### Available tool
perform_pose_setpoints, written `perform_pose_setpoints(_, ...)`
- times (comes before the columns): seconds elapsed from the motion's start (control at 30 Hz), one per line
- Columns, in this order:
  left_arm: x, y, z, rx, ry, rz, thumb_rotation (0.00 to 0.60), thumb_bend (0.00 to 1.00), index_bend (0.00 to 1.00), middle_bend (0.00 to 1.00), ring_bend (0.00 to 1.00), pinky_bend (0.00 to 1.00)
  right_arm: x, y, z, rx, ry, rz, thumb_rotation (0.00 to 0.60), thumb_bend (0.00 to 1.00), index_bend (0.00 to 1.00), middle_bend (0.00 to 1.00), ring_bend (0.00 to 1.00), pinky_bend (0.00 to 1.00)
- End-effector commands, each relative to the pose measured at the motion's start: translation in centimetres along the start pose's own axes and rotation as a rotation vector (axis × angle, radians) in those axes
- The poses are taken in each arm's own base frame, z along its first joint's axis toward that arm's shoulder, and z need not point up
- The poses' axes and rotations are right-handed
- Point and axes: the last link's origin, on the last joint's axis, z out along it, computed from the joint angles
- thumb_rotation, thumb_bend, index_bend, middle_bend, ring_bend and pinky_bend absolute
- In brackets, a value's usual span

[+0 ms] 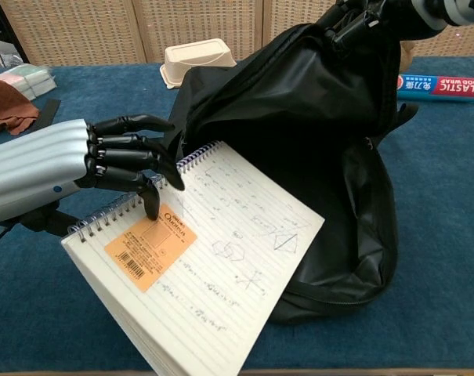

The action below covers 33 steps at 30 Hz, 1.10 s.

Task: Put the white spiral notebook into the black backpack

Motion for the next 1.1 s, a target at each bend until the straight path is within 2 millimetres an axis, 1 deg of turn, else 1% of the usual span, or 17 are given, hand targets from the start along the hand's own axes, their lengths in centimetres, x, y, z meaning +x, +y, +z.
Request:
perform_pose_setpoints(0.03,-0.1,0.2,0.1,-0.012,-0.002,0.015,0.6,0.44,0.67,0.59,0.44,0.18,0.0,-0.1,0.0,0.001,0.0,0.001,0.6,0.83,0.6,0.57,0.52,0.65)
perform_pose_setpoints(0.1,-0.3,0.3,0.7,-0.021,0.015,0.068,0.6,0.45,0.74,0.66,0.51,0.29,0.0,-0.2,0.0,0.003,-0.004,0.007,0.6,0.82,0.6,0.57,0.52,0.65)
perform_pose_setpoints(0.17,-0.6,0.3,1.2,-0.027,0.014,0.087,0.6,0.47,0.78,0.69,0.54,0.38,-0.1,-0.3,0.0,0.004,-0.008,0.011,0.6,0.83,0.6,0.57,0.52,0.65)
perform_pose_setpoints(0.27,-1.2,0.4,2.2,-0.038,0.008,0.121,0.6,0.48,0.8,0.71,0.56,0.43,-0.1,-0.5,-0.1,0.007,-0.014,0.012,0.6,0.83,0.6,0.57,0.52,0.65)
perform_pose_setpoints(0.33,-1.7,0.5,3.0,-0.046,-0.004,0.145,0.6,0.48,0.8,0.71,0.57,0.44,-0.2,-0.6,-0.2,0.01,-0.019,0.01,0.6,0.83,0.6,0.57,0.52,0.65)
perform_pose_setpoints(0.47,-2.5,0.6,4.0,-0.048,-0.029,0.188,0.6,0.48,0.8,0.72,0.57,0.45,-0.2,-0.8,-0.3,0.014,-0.022,0.004,0.6,0.83,0.6,0.57,0.52,0.65)
perform_pose_setpoints(0.63,-3.0,0.3,5.0,-0.028,-0.027,0.286,0.6,0.48,0.81,0.74,0.58,0.46,0.0,-0.9,-0.4,0.016,-0.02,0.005,0.6,0.83,0.6,0.57,0.52,0.65)
perform_pose_setpoints(0.77,-3.4,0.0,6.0,0.014,-0.021,0.325,0.6,0.48,0.81,0.74,0.58,0.48,0.0,-0.9,-0.5,0.015,-0.025,0.005,0.6,0.83,0.6,0.57,0.53,0.65)
perform_pose_setpoints(0.83,-3.6,-0.4,7.0,0.058,-0.016,0.352,0.6,0.48,0.81,0.74,0.59,0.48,0.0,-0.8,-0.7,0.013,-0.034,0.004,0.6,0.83,0.6,0.57,0.53,0.65)
perform_pose_setpoints(0.93,-3.9,-0.7,8.0,0.11,-0.015,0.383,0.6,0.48,0.81,0.75,0.59,0.49,0.0,-0.8,-0.9,0.014,-0.041,0.0,0.6,0.83,0.6,0.57,0.53,0.65)
perform_pose_setpoints(1.1,-4.4,-1.2,8.9,0.176,-0.031,0.434,0.6,0.48,0.81,0.75,0.59,0.49,0.0,-0.8,-1.0,0.014,-0.048,-0.001,0.6,0.83,0.6,0.57,0.53,0.65)
